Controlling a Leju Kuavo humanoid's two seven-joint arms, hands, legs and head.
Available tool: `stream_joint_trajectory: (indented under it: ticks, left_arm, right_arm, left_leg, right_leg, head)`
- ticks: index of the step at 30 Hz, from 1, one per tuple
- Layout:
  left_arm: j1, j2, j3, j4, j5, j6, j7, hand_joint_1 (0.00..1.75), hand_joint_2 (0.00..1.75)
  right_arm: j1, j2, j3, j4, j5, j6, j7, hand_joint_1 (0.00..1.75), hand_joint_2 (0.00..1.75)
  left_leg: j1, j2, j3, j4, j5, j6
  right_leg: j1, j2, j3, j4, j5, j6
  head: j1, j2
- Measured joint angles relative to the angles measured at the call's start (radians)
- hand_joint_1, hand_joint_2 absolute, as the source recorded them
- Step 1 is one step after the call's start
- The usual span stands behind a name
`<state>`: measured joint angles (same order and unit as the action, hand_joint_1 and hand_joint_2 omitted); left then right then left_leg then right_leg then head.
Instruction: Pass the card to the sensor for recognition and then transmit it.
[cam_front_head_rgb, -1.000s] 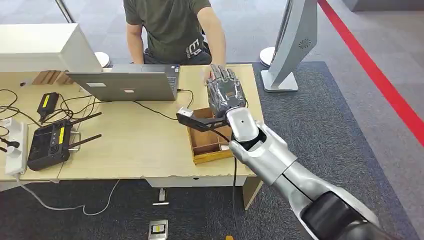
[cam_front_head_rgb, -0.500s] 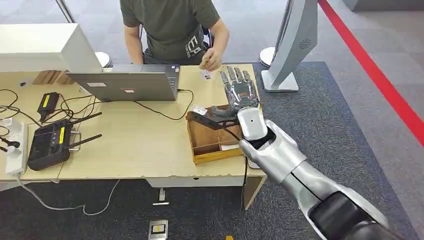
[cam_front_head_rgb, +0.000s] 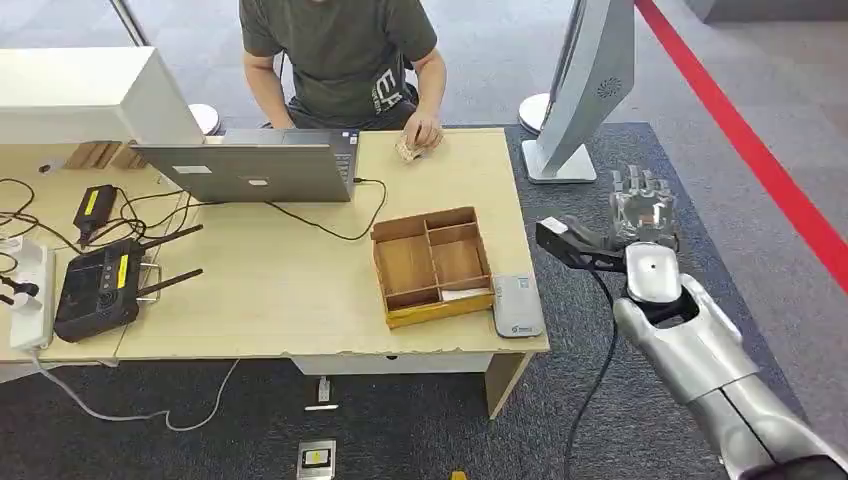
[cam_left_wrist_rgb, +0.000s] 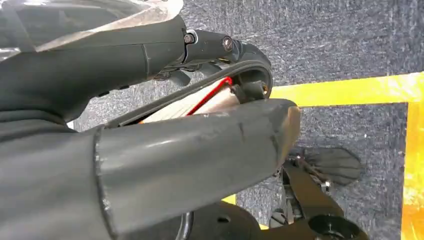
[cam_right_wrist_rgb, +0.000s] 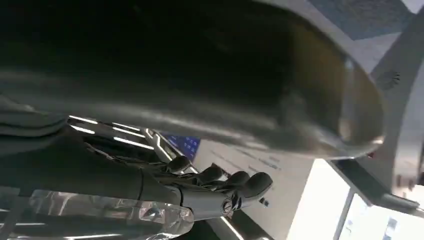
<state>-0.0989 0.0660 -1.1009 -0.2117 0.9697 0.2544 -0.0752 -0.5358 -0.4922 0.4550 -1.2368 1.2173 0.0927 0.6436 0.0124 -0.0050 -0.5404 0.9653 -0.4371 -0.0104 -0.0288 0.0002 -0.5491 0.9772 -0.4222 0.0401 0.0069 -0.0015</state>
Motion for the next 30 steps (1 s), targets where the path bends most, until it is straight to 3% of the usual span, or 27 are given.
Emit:
stream_joint_trajectory:
  ticks: [4, 9, 20, 24, 28, 30]
  left_arm:
    - [-0.002, 0.002, 0.0, 0.0, 0.009, 0.008, -0.009, 0.0, 0.0]
    - [-0.003, 0.002, 0.0, 0.0, 0.017, 0.016, -0.019, 0.0, 0.0]
    - [-0.007, 0.001, 0.0, 0.0, 0.034, 0.039, -0.003, 0.0, 0.0]
    - [-0.006, 0.001, 0.0, 0.0, 0.052, 0.052, 0.005, 0.0, 0.0]
    - [-0.006, 0.001, 0.002, 0.0, 0.08, 0.069, 0.009, 0.0, 0.0]
    - [-0.007, 0.001, 0.002, 0.0, 0.083, 0.07, 0.009, 0.0, 0.0]
  right_arm:
    - [0.103, -0.058, -0.1, -0.04, -0.063, -0.004, -0.001, 0.0, 0.0]
    - [0.221, -0.086, -0.206, -0.037, -0.151, -0.073, -0.032, 0.0, 0.0]
    - [0.4, -0.062, -0.347, 0.183, -0.38, -0.347, -0.2, 0.0, 0.0]
    - [0.432, -0.028, -0.362, 0.335, -0.539, -0.47, -0.307, 0.0, 0.0]
    - [0.452, 0.024, -0.393, 0.482, -0.827, -0.553, -0.537, 0.0, 0.0]
    - [0.462, 0.052, -0.41, 0.544, -0.886, -0.563, -0.601, 0.0, 0.0]
  left_leg:
    - [0.0, 0.0, 0.0, 0.0, 0.0, 0.0]
    - [0.0, 0.0, -0.001, 0.0, 0.0, 0.0]
    - [0.0, 0.0, 0.0, -0.001, -0.001, 0.0]
    - [0.0, 0.0, 0.0, -0.001, -0.002, 0.0]
    - [0.0, 0.001, 0.0, -0.001, -0.002, -0.001]
    - [0.0, 0.001, 0.0, -0.001, -0.002, -0.001]
  right_leg:
    - [0.0, 0.0, 0.0, 0.0, 0.0, 0.0]
    - [0.0, 0.0, 0.0, 0.0, 0.0, 0.0]
    - [0.0, 0.0, 0.0, 0.0, -0.001, 0.0]
    - [0.0, 0.0, -0.001, 0.0, -0.001, 0.0]
    - [0.0, 0.0, -0.001, 0.0, -0.002, -0.001]
    - [0.0, 0.0, -0.001, 0.0, -0.002, -0.001]
  head:
    - [0.0, 0.0]
    - [0.0, 0.0]
    - [0.0, 0.0]
    - [0.0, 0.0]
    - [0.0, 0.0]
    - [0.0, 0.0]
